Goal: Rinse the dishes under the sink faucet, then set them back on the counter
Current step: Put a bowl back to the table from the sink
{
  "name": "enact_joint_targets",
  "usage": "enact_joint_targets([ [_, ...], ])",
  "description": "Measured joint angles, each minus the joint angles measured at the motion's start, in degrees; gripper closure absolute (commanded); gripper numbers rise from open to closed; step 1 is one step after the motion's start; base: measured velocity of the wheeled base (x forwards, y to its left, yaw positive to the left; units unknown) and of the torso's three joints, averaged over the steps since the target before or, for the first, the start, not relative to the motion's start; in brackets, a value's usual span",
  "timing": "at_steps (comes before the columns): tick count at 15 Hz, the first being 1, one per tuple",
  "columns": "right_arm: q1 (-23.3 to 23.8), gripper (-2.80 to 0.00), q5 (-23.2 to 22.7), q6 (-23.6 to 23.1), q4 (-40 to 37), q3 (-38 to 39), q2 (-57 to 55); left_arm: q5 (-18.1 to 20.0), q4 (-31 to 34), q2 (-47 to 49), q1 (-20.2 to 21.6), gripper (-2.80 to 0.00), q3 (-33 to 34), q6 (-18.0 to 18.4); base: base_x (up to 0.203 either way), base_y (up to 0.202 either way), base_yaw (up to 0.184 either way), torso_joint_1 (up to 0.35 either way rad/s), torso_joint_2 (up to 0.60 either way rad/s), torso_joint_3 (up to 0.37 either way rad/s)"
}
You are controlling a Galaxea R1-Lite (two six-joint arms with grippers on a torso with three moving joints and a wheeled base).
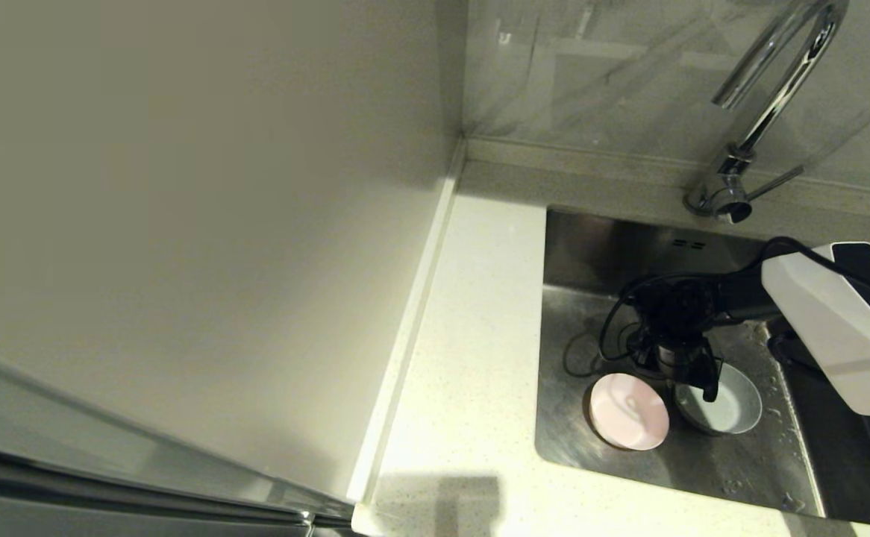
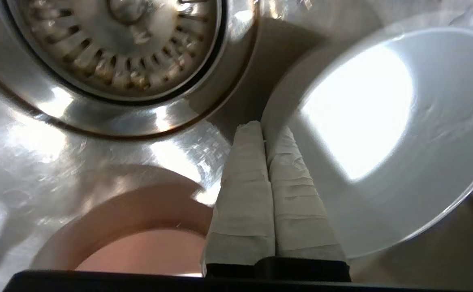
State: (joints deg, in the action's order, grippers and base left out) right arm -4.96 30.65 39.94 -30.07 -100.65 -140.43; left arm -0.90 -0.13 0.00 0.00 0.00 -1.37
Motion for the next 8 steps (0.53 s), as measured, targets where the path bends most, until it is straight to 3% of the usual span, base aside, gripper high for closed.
enact_joint_targets([
  [5,-0.10,0.00,2.49,-0.69,-0.21,1.24,5.04,0.02,0.00,0.00,-0.02,0.00,0.00,-0.01,0.000,0.000,0.000,0.000,0.00,0.000],
  [8,-1.07,0.00,3.34,-3.36,-0.74,4.30,14.74,0.02,-0.02,0.00,-0.02,0.00,0.00,0.00,0.000,0.000,0.000,0.000,0.00,0.000],
])
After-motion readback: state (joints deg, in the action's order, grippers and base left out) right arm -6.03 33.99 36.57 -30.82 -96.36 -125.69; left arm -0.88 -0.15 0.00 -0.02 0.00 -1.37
